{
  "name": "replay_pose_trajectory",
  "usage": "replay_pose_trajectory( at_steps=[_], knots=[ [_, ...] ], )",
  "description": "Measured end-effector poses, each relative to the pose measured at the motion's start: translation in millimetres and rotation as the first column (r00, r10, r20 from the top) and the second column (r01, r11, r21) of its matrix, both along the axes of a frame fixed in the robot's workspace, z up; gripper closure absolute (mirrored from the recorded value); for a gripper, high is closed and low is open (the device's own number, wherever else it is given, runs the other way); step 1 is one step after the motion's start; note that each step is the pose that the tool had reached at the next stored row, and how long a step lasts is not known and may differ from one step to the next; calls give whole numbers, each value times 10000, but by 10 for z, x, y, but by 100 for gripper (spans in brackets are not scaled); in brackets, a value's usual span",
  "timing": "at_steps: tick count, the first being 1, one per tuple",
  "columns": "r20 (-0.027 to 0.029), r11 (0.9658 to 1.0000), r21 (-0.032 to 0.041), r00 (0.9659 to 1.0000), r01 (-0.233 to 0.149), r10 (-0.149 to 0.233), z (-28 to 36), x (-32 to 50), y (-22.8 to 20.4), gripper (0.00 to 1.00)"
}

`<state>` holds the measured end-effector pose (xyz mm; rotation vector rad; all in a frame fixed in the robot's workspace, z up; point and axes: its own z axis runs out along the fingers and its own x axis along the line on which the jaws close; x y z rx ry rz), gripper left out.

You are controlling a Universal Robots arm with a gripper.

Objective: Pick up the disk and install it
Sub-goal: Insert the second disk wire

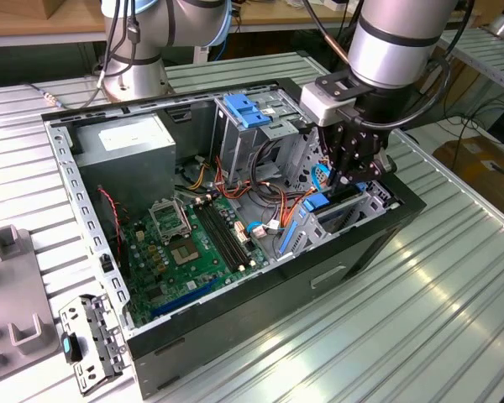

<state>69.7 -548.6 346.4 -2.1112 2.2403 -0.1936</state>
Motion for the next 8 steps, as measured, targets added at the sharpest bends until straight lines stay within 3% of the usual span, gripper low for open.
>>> replay_pose_trajectory(
  at_steps=[8],
  knots=[
    [-1, 10000, -3, 10000, -50, 50, -4, -1, 3, 84]
  ],
)
